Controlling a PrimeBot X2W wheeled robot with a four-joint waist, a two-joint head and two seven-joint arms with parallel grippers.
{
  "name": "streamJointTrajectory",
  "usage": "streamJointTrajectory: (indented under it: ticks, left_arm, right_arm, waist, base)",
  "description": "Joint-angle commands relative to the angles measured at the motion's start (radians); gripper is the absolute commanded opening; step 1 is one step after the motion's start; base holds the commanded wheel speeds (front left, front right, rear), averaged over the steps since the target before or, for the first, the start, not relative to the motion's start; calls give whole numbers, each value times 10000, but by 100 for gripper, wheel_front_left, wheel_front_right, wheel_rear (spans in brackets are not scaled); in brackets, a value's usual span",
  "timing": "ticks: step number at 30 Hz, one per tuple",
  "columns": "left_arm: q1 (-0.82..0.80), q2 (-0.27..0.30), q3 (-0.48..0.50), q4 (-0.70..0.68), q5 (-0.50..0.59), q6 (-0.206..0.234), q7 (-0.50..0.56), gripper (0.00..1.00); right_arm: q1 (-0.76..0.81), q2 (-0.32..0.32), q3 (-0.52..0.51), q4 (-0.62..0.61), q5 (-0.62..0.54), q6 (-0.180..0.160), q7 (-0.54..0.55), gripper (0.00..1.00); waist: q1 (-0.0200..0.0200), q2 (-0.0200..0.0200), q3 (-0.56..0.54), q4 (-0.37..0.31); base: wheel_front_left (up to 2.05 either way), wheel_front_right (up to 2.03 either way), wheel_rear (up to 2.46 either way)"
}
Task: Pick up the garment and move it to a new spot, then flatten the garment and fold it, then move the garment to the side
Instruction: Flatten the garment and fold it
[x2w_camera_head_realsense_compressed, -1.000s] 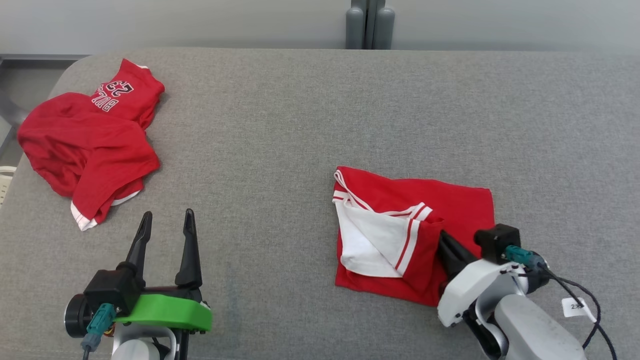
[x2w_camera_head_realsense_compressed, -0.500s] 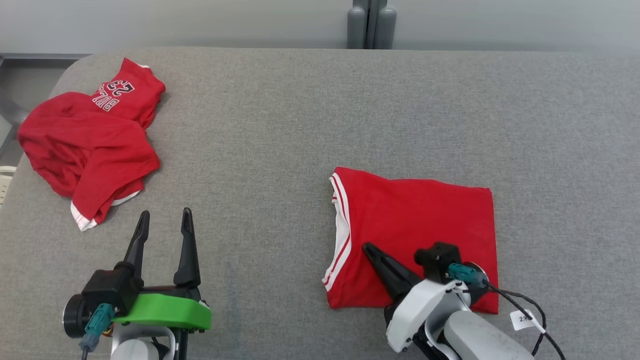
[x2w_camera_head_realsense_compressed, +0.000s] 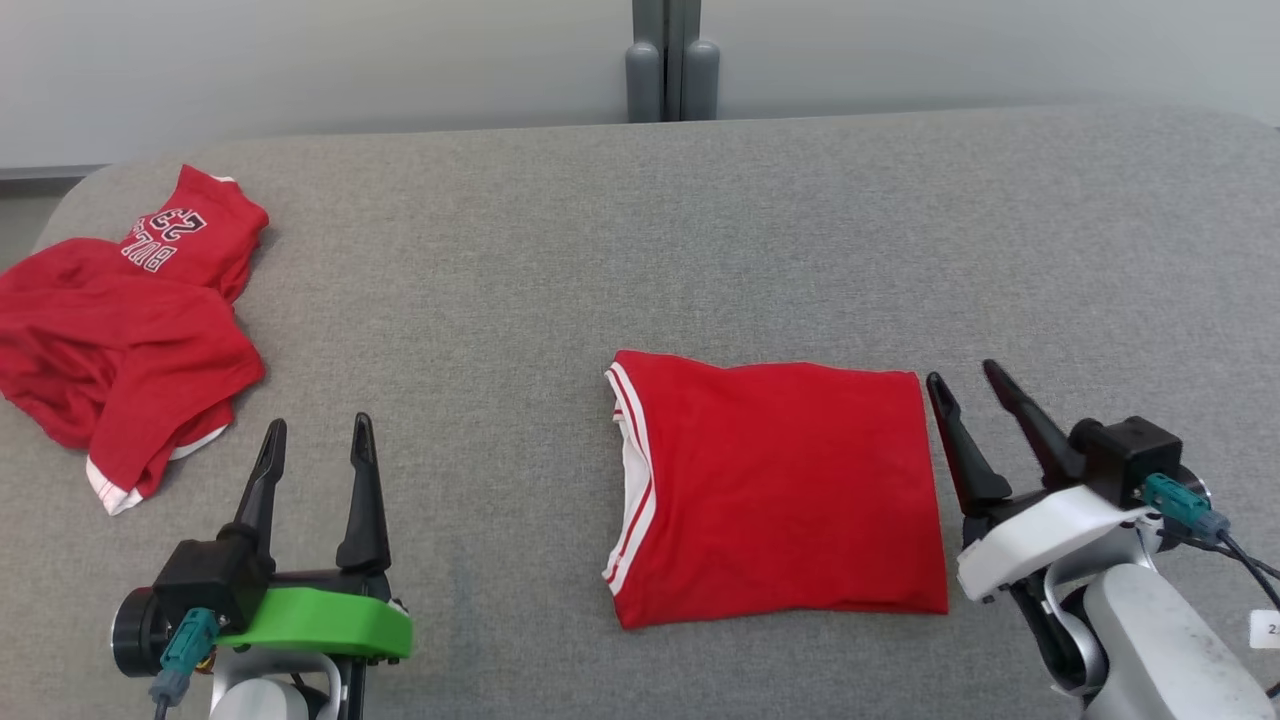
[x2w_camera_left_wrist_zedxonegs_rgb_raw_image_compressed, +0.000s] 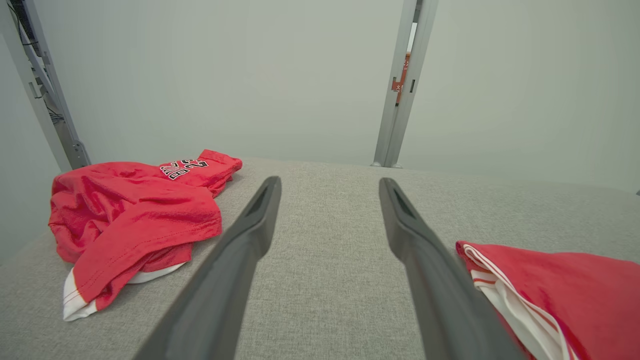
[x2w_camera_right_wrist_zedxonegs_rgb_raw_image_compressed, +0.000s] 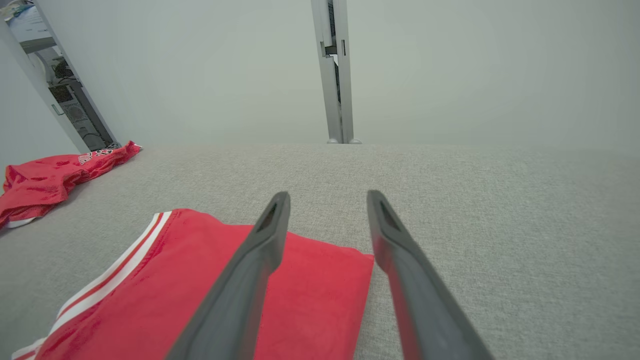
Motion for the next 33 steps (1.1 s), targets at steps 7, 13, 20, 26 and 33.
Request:
streamJointTrajectory:
  ticks: [7,13,20,26,33]
  left_arm:
    - [244,23,231,53,108,-82,-6,100]
    - [454,23,368,94,279,-175,-8,100]
    - [749,23,587,53,347,-183,-8,100]
    - [1051,58,781,53,508,-218,-6,100]
    - [1265,228,765,71,686,-233,-8,100]
  right_arm:
    - [943,-53,-1224,-1106,-557,-9,-26,100]
    - [1915,66,-1704,-1749,-829,-9,-28,100]
    - [2756,249,-2165,-2354,-981,-9,-28,100]
    - [3159,306,-2393,-2670,-1082,-9,-28,100]
    - [3325,341,-2456,-2693,-1214,-9,-28,100]
  waist:
    - [0,0,-432,-534]
    - [0,0,-777,-629]
    - [0,0,-1030,-633]
    - [0,0,-1164,-617]
    - [0,0,-1255,-447]
  base:
    - [0,0,0]
    - [0,0,0]
    - [0,0,0]
    - [0,0,0]
    - [0,0,0]
